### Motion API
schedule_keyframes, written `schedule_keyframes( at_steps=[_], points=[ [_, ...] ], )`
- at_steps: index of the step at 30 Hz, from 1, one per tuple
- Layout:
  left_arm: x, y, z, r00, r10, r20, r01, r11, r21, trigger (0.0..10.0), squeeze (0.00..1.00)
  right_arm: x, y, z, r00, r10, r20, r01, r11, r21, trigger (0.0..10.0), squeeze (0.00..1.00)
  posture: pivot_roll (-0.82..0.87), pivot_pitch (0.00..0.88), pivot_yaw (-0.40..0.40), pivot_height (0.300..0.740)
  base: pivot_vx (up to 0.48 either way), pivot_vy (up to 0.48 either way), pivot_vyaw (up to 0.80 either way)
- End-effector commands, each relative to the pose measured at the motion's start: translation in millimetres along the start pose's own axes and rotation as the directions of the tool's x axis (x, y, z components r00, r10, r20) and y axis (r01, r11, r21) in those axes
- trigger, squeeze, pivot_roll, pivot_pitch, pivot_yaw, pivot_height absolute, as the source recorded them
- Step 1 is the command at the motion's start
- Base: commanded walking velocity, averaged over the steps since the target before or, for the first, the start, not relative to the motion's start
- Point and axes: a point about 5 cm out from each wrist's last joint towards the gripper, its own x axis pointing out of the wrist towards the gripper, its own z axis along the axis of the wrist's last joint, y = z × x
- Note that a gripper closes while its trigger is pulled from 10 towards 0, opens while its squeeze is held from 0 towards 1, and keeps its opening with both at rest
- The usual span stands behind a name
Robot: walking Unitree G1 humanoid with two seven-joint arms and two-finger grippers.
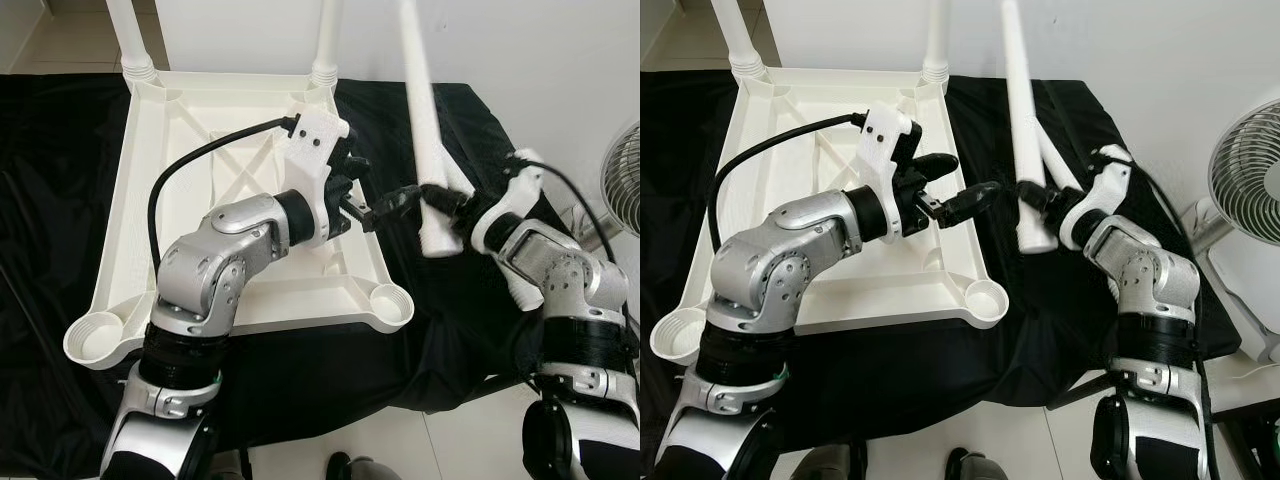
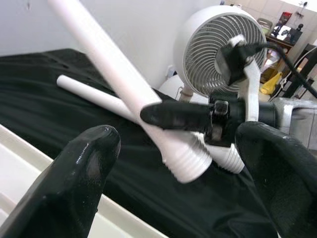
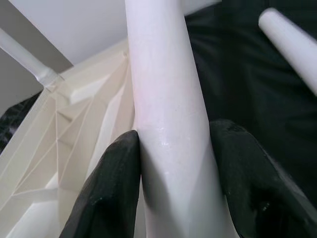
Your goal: Building children table
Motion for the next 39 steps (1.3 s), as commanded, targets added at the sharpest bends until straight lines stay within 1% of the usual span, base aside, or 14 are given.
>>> schedule_keyframes(
  at_steps=[1,2,3,4,5,10,13,19,26,33,34,37,38,39],
  points=[
    [4.4,-0.9,-2.0,0.999,-0.028,-0.02,0.028,1.0,-0.014,10.0,0.61,-2.1,4.8,2.4,0.998,0.026,0.049,-0.025,0.999,-0.034,10.0,0.0,0.04,0.161,-0.078,0.74,0.0,0.0,0.0],
    [6.4,1.3,-4.4,0.999,-0.022,-0.031,0.021,0.999,-0.029,10.0,0.33,-2.7,9.3,3.7,0.996,0.039,0.081,-0.035,0.998,-0.053,10.0,0.0,0.04,0.161,-0.078,0.74,0.0,0.0,0.0],
    [6.4,1.3,-4.4,0.999,-0.022,-0.031,0.021,0.999,-0.029,10.0,0.33,-2.7,9.3,3.7,0.996,0.039,0.081,-0.035,0.998,-0.053,10.0,0.0,0.04,0.161,-0.078,0.74,0.0,0.0,0.0],
    [8.7,3.7,-5.1,0.999,-0.017,-0.029,0.016,0.998,-0.06,10.0,0.0,-3.2,15.0,5.8,0.991,0.057,0.117,-0.048,0.995,-0.082,10.0,0.0,0.04,0.157,-0.073,0.74,0.0,0.0,0.0],
    [11.3,6.6,-4.4,1.0,-0.012,-0.024,0.01,0.996,-0.091,10.0,0.0,-3.9,21.6,7.3,0.985,0.078,0.151,-0.062,0.992,-0.11,10.0,0.0,0.04,0.157,-0.071,0.74,0.0,0.0,0.0],
    [14.3,10.1,-1.6,1.0,-0.012,-0.012,0.011,0.992,-0.129,10.0,0.0,-5.5,30.3,7.7,0.975,0.119,0.189,-0.089,0.983,-0.163,10.0,0.0,0.04,0.156,-0.065,0.74,0.0,0.0,0.0],
    [23.8,21.1,5.9,1.0,-0.02,-0.001,0.019,0.966,-0.259,10.0,0.0,-10.7,48.4,-2.9,0.952,0.225,0.207,-0.173,0.954,-0.244,10.0,0.0,0.04,0.156,-0.058,0.74,0.0,0.0,0.0],
    [34.1,27.5,14.7,0.999,-0.042,0.019,0.046,0.942,-0.332,10.0,0.0,-15.3,61.0,-15.3,0.935,0.309,0.177,-0.255,0.928,-0.271,10.0,0.0,0.04,0.153,-0.053,0.74,0.0,0.0,0.0],
    [44.7,34.4,27.0,0.999,-0.043,0.02,0.047,0.942,-0.334,10.0,0.0,-22.4,72.9,-23.1,0.908,0.388,0.159,-0.329,0.895,-0.302,10.0,0.0,0.03,0.152,-0.05,0.74,0.0,0.0,0.0],
    [49.2,40.4,33.1,1.0,-0.019,0.018,0.024,0.942,-0.335,10.0,0.0,-25.2,75.4,-28.4,0.903,0.403,0.147,-0.343,0.885,-0.315,10.0,0.0,0.03,0.148,-0.043,0.74,0.0,0.0,0.0],
    [50.7,45.8,39.9,0.999,0.01,0.041,0.004,0.942,-0.336,10.0,0.0,-27.1,75.4,-32.6,0.905,0.403,0.137,-0.345,0.883,-0.319,10.0,0.0,0.03,0.148,-0.041,0.74,0.0,0.0,0.0],
    [50.4,49.9,45.4,0.998,0.033,0.059,-0.012,0.942,-0.336,10.0,0.0,-28.3,74.9,-34.9,0.908,0.397,0.136,-0.339,0.885,-0.321,10.0,0.0,0.03,0.145,-0.038,0.74,0.0,0.0,0.0],
    [49.6,51.7,48.4,0.997,0.043,0.069,-0.017,0.941,-0.339,0.7,0.0,-28.7,74.2,-35.9,0.91,0.39,0.136,-0.332,0.887,-0.322,10.0,0.0,0.03,0.144,-0.037,0.74,0.0,0.0,0.0],
    [49.6,51.7,48.4,0.997,0.043,0.069,-0.017,0.941,-0.339,0.7,0.0,-28.7,74.2,-35.9,0.91,0.39,0.136,-0.332,0.887,-0.322,10.0,0.0,0.03,0.144,-0.037,0.74,0.0,0.0,0.0]
  ],
)
